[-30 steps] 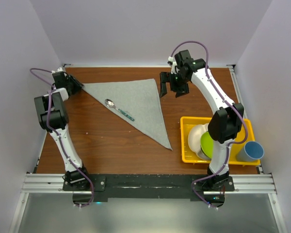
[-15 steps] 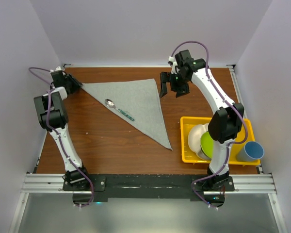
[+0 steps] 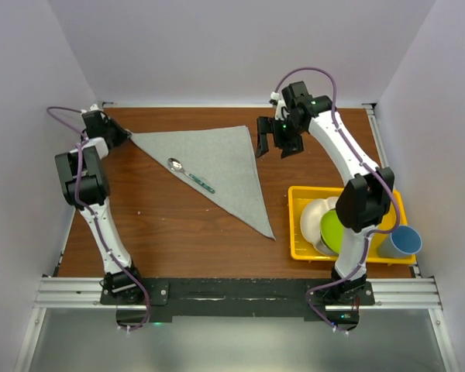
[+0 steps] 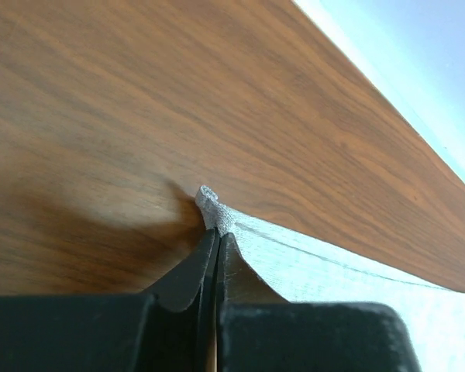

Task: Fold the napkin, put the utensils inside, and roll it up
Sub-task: Fold the napkin

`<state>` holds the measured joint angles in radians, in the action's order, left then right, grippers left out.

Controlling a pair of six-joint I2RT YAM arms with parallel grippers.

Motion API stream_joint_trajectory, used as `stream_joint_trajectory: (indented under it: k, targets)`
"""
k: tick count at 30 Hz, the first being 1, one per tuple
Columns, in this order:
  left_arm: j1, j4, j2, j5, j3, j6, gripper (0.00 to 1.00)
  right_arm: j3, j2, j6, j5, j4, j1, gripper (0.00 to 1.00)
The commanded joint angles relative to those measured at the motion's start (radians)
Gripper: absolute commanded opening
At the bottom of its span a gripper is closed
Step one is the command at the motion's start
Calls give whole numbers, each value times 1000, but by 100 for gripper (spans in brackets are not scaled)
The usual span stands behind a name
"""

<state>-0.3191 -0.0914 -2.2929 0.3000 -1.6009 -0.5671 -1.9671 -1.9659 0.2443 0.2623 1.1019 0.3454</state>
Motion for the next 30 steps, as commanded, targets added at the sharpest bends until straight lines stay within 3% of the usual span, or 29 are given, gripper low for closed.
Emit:
stream_joint_trajectory:
  k: [1, 17, 30]
  targets:
    - [60, -77, 157, -16, 7, -25, 0, 89, 140, -13, 52, -17, -5, 98]
    - [380, -18, 533, -81, 311, -4, 0, 329, 455, -20, 110, -86, -6, 98]
    - [520, -67, 624, -42, 573, -33, 0, 438, 533, -13, 114, -102, -6, 98]
